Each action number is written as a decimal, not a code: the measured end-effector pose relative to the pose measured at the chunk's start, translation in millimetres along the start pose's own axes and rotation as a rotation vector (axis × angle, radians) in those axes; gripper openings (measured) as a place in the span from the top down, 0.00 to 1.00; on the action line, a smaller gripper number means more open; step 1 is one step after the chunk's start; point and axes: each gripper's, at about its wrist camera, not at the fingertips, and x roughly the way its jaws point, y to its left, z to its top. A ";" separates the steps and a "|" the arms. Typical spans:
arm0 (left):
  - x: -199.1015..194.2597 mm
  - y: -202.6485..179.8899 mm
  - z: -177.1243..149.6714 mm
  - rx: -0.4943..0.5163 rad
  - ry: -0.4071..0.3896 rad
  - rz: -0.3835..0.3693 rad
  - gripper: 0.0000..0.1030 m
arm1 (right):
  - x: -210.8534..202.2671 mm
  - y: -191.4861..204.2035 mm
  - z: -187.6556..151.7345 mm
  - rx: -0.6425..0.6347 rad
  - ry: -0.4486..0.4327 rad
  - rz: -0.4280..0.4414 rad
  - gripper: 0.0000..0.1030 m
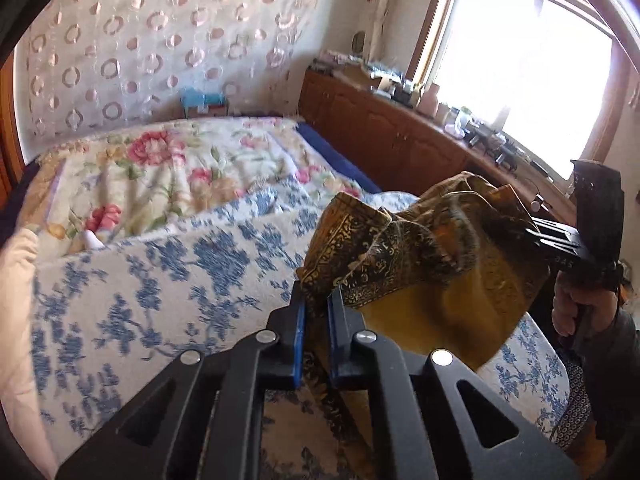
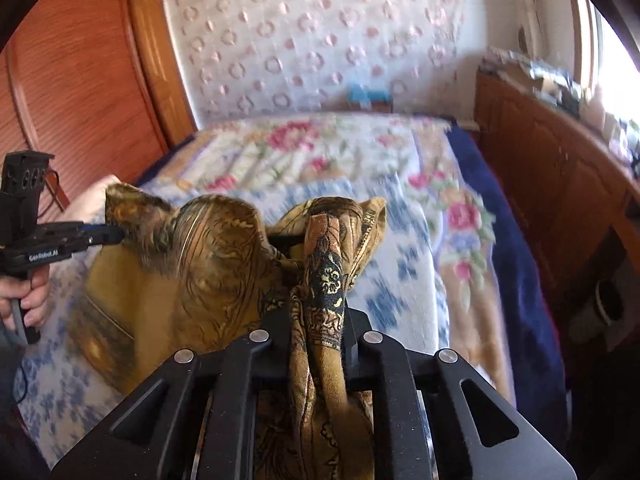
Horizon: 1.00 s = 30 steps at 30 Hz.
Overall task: Fold small clothes
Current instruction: 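Lift the folded shirt with both grippers and carry it toward the yellow plush toy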
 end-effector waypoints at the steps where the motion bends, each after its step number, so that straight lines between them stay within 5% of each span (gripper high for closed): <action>1: -12.0 2.4 0.2 0.001 -0.020 0.002 0.95 | -2.4 5.8 6.0 -0.011 -0.014 0.005 0.89; 8: -107.2 57.4 -15.5 -0.086 -0.180 0.113 0.95 | 1.8 87.8 62.8 -0.157 -0.103 0.101 0.90; 16: -200.7 157.4 -71.5 -0.257 -0.286 0.334 0.95 | 56.3 213.8 134.9 -0.334 -0.140 0.269 0.90; 24: -218.0 227.6 -133.8 -0.474 -0.313 0.426 0.95 | 127.2 357.6 185.2 -0.540 -0.077 0.418 0.90; 30: -199.0 247.5 -165.5 -0.552 -0.246 0.463 0.95 | 193.6 439.7 194.5 -0.663 0.005 0.479 0.90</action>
